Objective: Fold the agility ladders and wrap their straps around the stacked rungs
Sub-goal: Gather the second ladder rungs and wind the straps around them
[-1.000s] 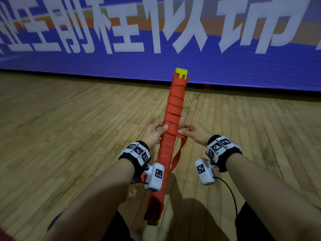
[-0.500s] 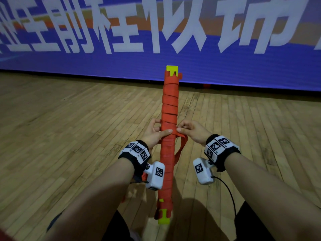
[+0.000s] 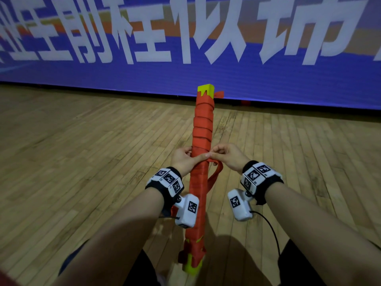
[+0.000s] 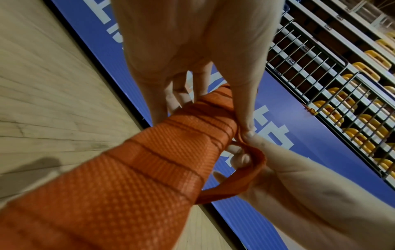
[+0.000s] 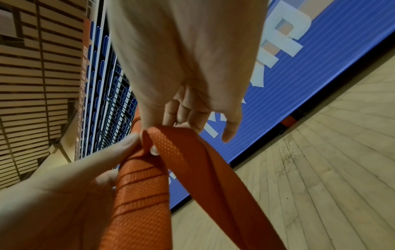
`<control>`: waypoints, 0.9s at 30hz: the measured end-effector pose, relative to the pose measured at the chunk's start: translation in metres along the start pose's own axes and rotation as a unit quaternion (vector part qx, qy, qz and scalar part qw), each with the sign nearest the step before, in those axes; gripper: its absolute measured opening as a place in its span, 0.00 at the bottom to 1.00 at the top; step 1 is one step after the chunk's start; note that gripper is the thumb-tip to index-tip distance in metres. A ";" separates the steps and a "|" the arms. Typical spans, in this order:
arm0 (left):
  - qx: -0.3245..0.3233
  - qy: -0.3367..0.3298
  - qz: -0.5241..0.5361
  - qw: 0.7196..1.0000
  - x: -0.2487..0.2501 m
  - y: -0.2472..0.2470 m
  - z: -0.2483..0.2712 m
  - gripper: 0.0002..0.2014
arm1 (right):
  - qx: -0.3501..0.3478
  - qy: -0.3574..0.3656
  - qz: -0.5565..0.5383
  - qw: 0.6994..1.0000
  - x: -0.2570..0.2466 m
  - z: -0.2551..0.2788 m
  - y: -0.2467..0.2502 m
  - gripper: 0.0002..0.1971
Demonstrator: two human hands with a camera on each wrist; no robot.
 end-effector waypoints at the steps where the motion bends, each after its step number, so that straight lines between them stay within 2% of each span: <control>1: 0.000 0.005 0.004 1.000 -0.001 0.000 0.001 0.23 | -0.010 -0.002 0.000 1.000 0.002 -0.001 0.001 0.06; 3: 0.002 0.017 0.010 1.000 -0.002 0.001 0.000 0.26 | -0.031 -0.012 0.015 0.999 0.005 -0.002 0.004 0.06; 5: 0.004 0.023 0.030 0.999 0.001 0.002 0.001 0.23 | -0.045 -0.031 0.033 0.998 0.010 -0.003 0.006 0.06; 11: -0.015 0.038 0.067 0.997 0.004 -0.003 0.005 0.16 | -0.018 -0.039 -0.033 0.999 0.011 0.000 0.003 0.11; 23: -0.010 0.022 0.047 0.999 0.005 -0.004 0.004 0.23 | -0.010 -0.024 -0.026 0.999 0.008 -0.004 0.000 0.11; 27: -0.015 0.048 0.073 0.996 0.005 -0.004 0.003 0.20 | -0.008 -0.024 -0.006 1.000 0.011 -0.006 -0.001 0.11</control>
Point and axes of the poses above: each hand's wrist, its own z-axis away from the middle knuckle, its own y-axis out of the back of the hand, x = y × z, the point moved 3 cm from there along -z, towards the middle knuckle, and after that the axes turned 13 degrees about z, right-handed, at the moved point
